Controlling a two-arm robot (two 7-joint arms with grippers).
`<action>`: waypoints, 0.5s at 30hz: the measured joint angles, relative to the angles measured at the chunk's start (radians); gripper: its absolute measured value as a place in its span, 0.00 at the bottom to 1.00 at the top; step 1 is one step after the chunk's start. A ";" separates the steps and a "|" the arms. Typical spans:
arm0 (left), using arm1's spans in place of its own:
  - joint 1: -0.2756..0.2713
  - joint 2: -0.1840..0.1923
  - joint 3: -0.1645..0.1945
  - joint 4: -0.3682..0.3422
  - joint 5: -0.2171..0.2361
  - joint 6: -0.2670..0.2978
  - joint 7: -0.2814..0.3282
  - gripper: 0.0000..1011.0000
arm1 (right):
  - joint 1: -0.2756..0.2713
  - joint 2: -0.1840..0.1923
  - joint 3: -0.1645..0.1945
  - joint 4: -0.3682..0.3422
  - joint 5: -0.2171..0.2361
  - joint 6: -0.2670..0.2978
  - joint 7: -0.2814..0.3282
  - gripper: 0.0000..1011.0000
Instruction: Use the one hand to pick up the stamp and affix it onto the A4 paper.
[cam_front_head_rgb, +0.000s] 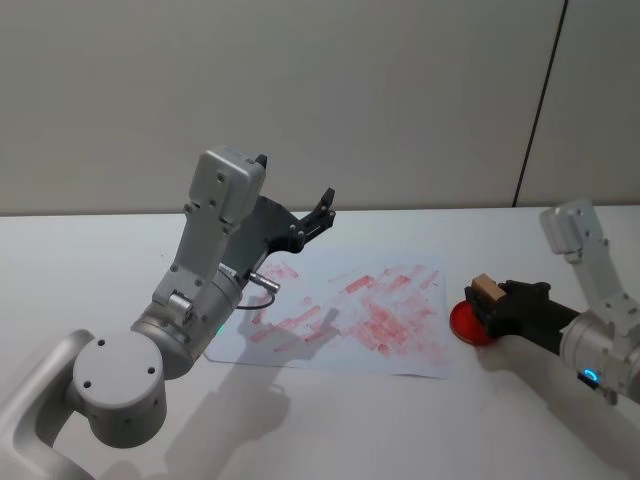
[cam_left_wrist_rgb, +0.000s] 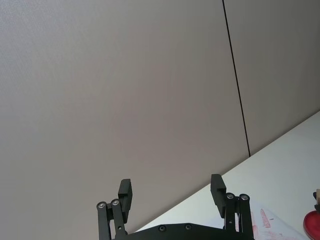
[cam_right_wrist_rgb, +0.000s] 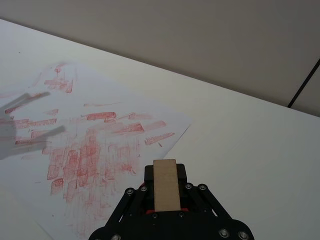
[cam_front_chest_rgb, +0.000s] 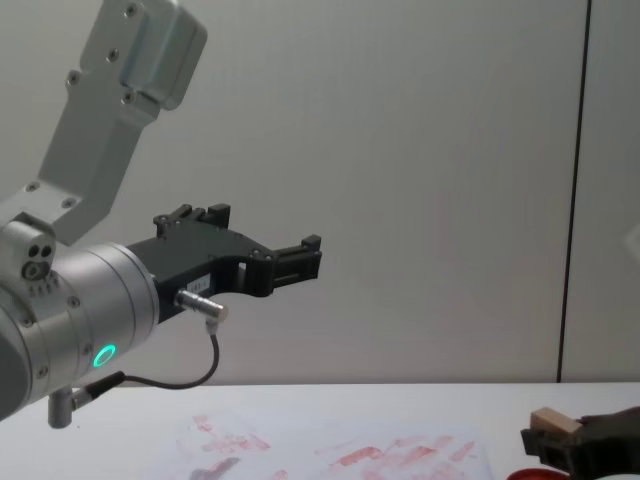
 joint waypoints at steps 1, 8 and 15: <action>0.000 0.000 0.000 0.000 0.000 0.000 0.000 0.99 | 0.002 -0.002 -0.001 0.003 -0.003 -0.001 0.001 0.22; 0.000 0.000 0.000 0.000 0.000 0.000 0.000 0.99 | 0.020 -0.014 -0.010 0.028 -0.016 -0.007 0.009 0.25; 0.000 0.000 0.000 0.000 0.000 0.000 0.000 0.99 | 0.032 -0.022 -0.016 0.044 -0.025 -0.010 0.013 0.49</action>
